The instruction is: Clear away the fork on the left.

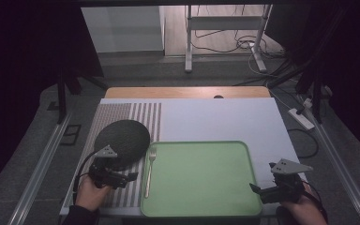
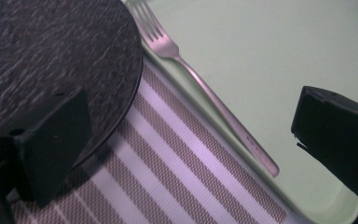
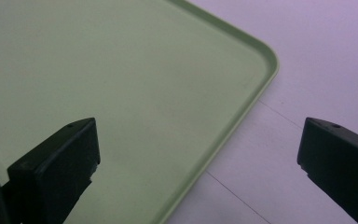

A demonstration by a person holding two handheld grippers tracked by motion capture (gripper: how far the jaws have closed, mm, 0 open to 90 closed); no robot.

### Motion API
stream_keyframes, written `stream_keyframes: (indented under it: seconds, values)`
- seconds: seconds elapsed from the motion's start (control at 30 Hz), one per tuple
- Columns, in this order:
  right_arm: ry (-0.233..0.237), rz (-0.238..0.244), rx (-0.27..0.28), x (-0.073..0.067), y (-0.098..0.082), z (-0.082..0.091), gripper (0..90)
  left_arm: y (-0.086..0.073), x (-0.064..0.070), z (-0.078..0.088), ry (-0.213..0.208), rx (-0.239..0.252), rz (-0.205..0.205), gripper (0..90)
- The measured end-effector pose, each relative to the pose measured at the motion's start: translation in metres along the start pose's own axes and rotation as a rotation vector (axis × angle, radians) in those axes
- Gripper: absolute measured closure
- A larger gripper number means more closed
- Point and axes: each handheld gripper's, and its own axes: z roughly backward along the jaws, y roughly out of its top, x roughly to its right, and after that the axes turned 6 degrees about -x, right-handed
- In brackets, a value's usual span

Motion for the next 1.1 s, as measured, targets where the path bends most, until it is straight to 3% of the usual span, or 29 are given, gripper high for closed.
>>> stream_keyframes:
  seconds: [0.3,0.6,0.8,1.1]
  values:
    - [-0.002,-0.004,0.001,0.0,0.0,0.0,0.0,-0.017,-0.002,0.01,-0.007,0.009,0.027,0.0]
    - [-0.006,-0.009,-0.002,0.0,0.0,0.0,0.0,-0.03,-0.001,0.024,0.025,0.049,0.053,0.0]
    - [-0.006,-0.012,-0.001,0.001,0.0,0.001,0.0,-0.035,0.004,0.029,0.07,0.046,0.032,0.0]
    - [-0.008,-0.018,0.002,0.001,0.0,0.0,0.0,-0.044,0.003,0.037,0.085,0.068,0.045,0.0]
